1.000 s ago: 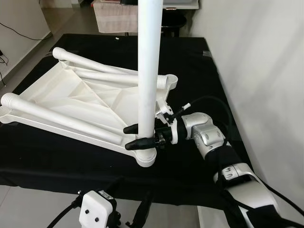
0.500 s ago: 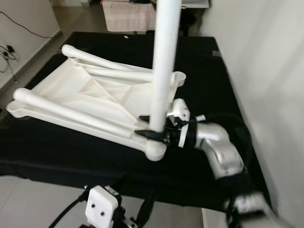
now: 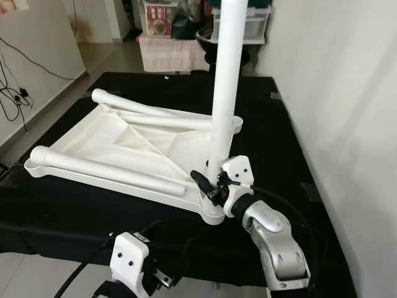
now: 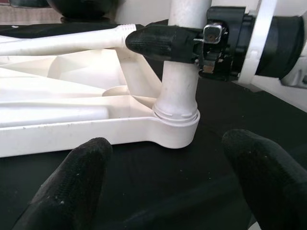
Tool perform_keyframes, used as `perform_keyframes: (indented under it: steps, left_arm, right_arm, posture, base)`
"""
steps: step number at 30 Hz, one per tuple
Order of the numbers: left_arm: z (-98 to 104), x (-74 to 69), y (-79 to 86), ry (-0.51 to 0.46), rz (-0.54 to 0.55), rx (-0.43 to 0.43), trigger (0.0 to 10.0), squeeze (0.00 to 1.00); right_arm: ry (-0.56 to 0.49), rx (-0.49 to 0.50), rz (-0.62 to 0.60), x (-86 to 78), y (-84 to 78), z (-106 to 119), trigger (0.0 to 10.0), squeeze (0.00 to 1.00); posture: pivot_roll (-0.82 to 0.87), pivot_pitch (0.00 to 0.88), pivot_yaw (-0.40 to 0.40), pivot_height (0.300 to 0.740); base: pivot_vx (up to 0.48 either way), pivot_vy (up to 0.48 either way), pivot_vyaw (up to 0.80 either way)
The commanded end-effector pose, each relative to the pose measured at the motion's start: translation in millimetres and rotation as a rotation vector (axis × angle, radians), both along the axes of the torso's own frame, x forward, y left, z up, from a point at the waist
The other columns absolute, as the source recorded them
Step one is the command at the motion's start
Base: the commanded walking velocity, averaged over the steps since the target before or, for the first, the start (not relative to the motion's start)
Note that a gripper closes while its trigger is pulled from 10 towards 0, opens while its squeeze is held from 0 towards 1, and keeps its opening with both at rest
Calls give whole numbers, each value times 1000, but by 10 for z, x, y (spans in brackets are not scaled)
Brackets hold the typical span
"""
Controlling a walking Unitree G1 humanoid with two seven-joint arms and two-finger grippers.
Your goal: Building children table
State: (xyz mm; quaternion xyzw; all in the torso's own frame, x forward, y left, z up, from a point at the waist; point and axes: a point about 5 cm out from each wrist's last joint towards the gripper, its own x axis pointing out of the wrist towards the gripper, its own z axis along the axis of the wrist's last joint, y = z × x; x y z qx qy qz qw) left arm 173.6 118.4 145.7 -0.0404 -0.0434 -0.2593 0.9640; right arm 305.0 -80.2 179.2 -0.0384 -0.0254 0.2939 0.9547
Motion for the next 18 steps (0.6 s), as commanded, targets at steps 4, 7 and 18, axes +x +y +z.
perform_keyframes:
  steps: [4,7,18]
  left_arm:
    - [-25,12,9,6,0,-1,10000,0]
    - [-18,1,0,5,-3,-4,10000,0]
    - [11,-132,-42,15,-14,-7,10000,0]
  right_arm:
    - [-40,19,347,28,87,214,10000,1000]
    - [-65,-11,478,51,63,271,10000,1000]
    - [-6,-135,889,232,72,321,10000,0]
  posture:
    - [31,71,-35,740]
    - [33,76,-35,740]
    - [76,130,-44,740]
  base:
    - [0,0,0]
    - [0,0,0]
    - [0,0,0]
